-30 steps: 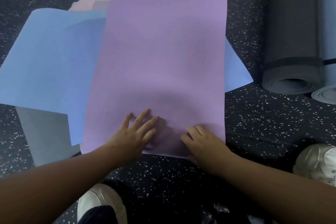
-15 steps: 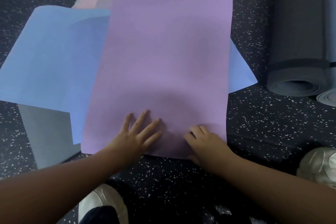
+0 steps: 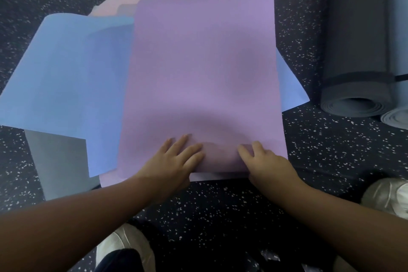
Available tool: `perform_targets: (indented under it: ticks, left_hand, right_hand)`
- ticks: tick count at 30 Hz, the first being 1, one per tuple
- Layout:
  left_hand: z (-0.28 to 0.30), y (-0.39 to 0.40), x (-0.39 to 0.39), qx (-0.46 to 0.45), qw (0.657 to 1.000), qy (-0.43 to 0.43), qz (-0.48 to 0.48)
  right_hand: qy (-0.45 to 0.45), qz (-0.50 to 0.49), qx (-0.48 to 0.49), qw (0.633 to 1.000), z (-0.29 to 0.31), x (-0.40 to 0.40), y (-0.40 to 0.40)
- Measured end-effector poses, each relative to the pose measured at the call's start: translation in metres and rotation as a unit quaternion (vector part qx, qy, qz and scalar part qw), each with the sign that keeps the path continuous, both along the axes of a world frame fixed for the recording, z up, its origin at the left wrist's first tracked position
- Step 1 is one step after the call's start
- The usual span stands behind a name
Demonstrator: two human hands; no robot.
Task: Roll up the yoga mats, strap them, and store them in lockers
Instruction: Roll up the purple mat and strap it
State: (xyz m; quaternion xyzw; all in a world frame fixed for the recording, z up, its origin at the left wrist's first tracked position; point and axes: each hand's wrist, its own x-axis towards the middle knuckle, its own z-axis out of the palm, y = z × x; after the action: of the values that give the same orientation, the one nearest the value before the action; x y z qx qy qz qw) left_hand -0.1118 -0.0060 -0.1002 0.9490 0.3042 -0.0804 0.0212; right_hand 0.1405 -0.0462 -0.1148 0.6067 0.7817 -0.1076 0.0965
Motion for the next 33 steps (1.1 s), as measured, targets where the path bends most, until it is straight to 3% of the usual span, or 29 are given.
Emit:
perform_targets:
  ticks: [9, 16, 19, 21, 24, 27, 28, 29, 33]
  left_hand:
    - [0.02, 0.016, 0.049, 0.006, 0.999, -0.019, 0.042]
    - [0.04, 0.036, 0.074, -0.003, 0.997, -0.076, 0.009]
    - [0.066, 0.045, 0.08, 0.016, 0.999, -0.028, -0.022]
    - [0.067, 0.052, 0.082, 0.011, 0.999, 0.029, 0.01]
    - [0.075, 0.058, 0.09, 0.017, 1.0, 0.017, 0.007]
    - [0.084, 0.066, 0.091, -0.078, 0.99, 0.121, 0.004]
    - [0.092, 0.07, 0.09, -0.07, 0.991, 0.113, -0.005]
    - [0.099, 0.074, 0.088, -0.045, 0.998, 0.05, -0.011]
    - [0.112, 0.093, 0.081, 0.178, 0.976, 0.008, -0.124]
  right_hand:
    - [0.052, 0.026, 0.067, 0.996, 0.026, 0.004, 0.003]
    - [0.055, 0.007, 0.225, 0.973, 0.034, 0.018, 0.015]
    - [0.141, -0.034, 0.259, 0.955, 0.037, 0.024, 0.015]
    - [0.175, -0.044, 0.28, 0.943, 0.045, 0.025, 0.016]
    - [0.183, -0.046, 0.258, 0.948, 0.056, 0.025, 0.022]
    - [0.171, -0.052, 0.243, 0.953, 0.063, 0.025, 0.03]
    - [0.173, -0.057, 0.241, 0.953, 0.066, 0.025, 0.032]
    - [0.176, -0.062, 0.24, 0.953, 0.068, 0.026, 0.033]
    - [0.175, -0.079, 0.228, 0.954, 0.078, 0.027, 0.039]
